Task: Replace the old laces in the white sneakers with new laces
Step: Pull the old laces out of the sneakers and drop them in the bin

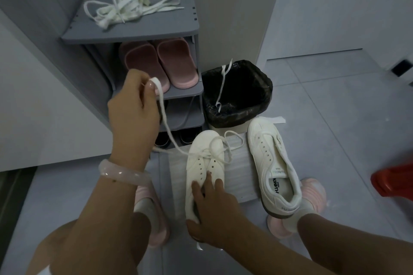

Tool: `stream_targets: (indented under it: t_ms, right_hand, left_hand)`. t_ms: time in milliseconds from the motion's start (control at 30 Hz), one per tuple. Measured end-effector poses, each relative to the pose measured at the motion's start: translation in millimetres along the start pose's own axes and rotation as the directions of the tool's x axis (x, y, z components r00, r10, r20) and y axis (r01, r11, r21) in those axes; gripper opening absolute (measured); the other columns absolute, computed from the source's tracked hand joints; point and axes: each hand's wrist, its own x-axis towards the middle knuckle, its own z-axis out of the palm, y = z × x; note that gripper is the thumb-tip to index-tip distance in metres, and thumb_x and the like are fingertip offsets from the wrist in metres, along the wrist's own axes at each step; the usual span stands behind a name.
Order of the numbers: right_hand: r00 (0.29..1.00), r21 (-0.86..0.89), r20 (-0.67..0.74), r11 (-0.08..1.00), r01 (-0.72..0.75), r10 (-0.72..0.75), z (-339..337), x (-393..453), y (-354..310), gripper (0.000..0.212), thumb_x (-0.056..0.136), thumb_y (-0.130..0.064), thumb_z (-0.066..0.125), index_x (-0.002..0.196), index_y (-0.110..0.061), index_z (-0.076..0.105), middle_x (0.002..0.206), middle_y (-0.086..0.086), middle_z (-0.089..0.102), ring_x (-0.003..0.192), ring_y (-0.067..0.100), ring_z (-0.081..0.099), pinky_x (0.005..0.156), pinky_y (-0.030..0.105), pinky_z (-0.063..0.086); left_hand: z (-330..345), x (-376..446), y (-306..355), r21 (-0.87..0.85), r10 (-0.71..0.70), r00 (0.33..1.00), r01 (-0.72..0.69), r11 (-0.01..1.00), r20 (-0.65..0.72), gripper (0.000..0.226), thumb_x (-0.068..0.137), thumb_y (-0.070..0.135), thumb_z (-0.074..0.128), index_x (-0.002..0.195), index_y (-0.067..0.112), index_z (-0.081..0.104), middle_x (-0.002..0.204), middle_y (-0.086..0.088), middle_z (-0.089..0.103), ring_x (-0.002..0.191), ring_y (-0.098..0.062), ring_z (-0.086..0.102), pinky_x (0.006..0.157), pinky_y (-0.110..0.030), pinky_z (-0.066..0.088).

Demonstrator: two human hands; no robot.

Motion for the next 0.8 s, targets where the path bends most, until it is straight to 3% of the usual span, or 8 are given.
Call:
stream_targets:
  t_ms: [133, 200, 300, 400, 467, 567, 667, 800]
  right_hand:
    - [1.000, -0.010, 0.012, 1.000, 0.002, -0.002, -4.2, 0.0, 0.2, 0.078, 0.092, -0.054, 0.037, 0.149, -0.015, 0.002, 0.154, 0.023, -0.004, 0.137, 0.039, 0.014, 0.098, 0.047, 0.037]
    - [0.998, 0.038, -0.061, 0.999, 0.010, -0.007, -15.5, 2.0, 8.6, 0.065, 0.094, -0.050, 0.036, 0.147, -0.021, 0.012, 0.148, 0.020, 0.025, 0.127, 0.036, 0.035, 0.093, 0.045, 0.042]
    - [0.949, 0.241, -0.299, 0.970, -0.027, 0.100, -38.8, 13.0, 34.1, 0.042, 0.098, -0.032, 0.034, 0.139, -0.025, 0.033, 0.112, 0.008, 0.061, 0.099, 0.025, 0.058, 0.081, 0.036, 0.050]
    - [0.857, 0.272, -0.482, 0.961, -0.052, 0.182, -49.1, 35.5, 56.1, 0.036, 0.095, -0.010, 0.039, 0.128, -0.016, 0.052, 0.113, 0.008, 0.058, 0.106, 0.024, 0.051, 0.078, 0.034, 0.047]
    - [0.863, 0.218, -0.478, 0.974, -0.063, 0.163, -47.9, 51.1, 59.7, 0.033, 0.094, -0.007, 0.041, 0.120, -0.012, 0.059, 0.115, 0.007, 0.054, 0.114, 0.023, 0.045, 0.081, 0.033, 0.046]
    - [0.893, 0.054, -0.429, 0.990, -0.128, 0.139, -41.3, 68.2, 56.4, 0.026, 0.094, -0.008, 0.040, 0.110, -0.008, 0.061, 0.116, 0.009, 0.052, 0.114, 0.024, 0.042, 0.082, 0.031, 0.044]
    - [0.898, 0.015, -0.401, 0.982, -0.190, 0.180, -42.6, 75.9, 50.1, 0.023, 0.092, -0.008, 0.042, 0.108, -0.004, 0.059, 0.116, 0.012, 0.051, 0.113, 0.026, 0.042, 0.074, 0.029, 0.037]
    - [0.945, -0.066, -0.285, 0.980, -0.186, 0.161, -48.5, 86.0, 49.0, 0.025, 0.090, -0.013, 0.048, 0.110, -0.004, 0.060, 0.117, 0.014, 0.049, 0.115, 0.029, 0.043, 0.084, 0.031, 0.040]
  left_hand:
    - [2.9, 2.7, -14.7, 0.195, 0.029, 0.985, -0.062, 0.979, 0.170, 0.012, 0.093, 0.019, 0.051, 0.092, 0.010, 0.058, 0.078, -0.004, 0.061, 0.072, -0.022, 0.054, 0.067, -0.026, 0.035]
    - [13.1, -1.0, -32.0, 0.283, -0.099, 0.925, -0.010, 0.959, 0.367, 0.014, 0.090, 0.018, 0.055, 0.099, 0.009, 0.061, 0.092, -0.009, 0.063, 0.087, -0.026, 0.057, 0.073, -0.028, 0.037]
    - [26.3, -16.4, -47.2, 0.342, -0.215, 0.786, 0.005, 0.940, 0.579, 0.028, 0.088, 0.008, 0.054, 0.115, 0.010, 0.058, 0.114, -0.014, 0.058, 0.107, -0.030, 0.054, 0.089, -0.034, 0.042]
    - [33.7, -39.8, -46.9, 0.374, -0.260, 0.748, 0.017, 0.927, 0.610, 0.017, 0.090, 0.011, 0.047, 0.103, 0.010, 0.058, 0.104, -0.010, 0.060, 0.098, -0.027, 0.056, 0.081, -0.032, 0.041]
    - [39.5, -61.5, -44.0, 0.437, -0.321, 0.636, -0.029, 0.899, 0.702, 0.017, 0.094, 0.027, 0.045, 0.098, 0.012, 0.053, 0.097, -0.006, 0.058, 0.091, -0.023, 0.055, 0.075, -0.032, 0.040]
    - [52.3, -91.8, -46.8, 0.442, -0.375, 0.453, -0.047, 0.896, 0.809, 0.036, 0.093, 0.040, 0.043, 0.116, 0.012, 0.043, 0.109, -0.010, 0.059, 0.097, -0.026, 0.058, 0.077, -0.033, 0.043]
    - [62.1, -102.6, -48.8, 0.434, -0.341, 0.497, -0.080, 0.897, 0.798, 0.040, 0.096, 0.038, 0.038, 0.128, 0.014, 0.037, 0.113, -0.009, 0.058, 0.100, -0.025, 0.057, 0.075, -0.030, 0.041]
    - [67.8, -109.7, -47.7, 0.415, -0.235, 0.536, -0.245, 0.876, 0.811, 0.047, 0.098, 0.031, 0.031, 0.143, 0.018, 0.023, 0.111, -0.009, 0.060, 0.096, -0.024, 0.060, 0.069, -0.029, 0.039]
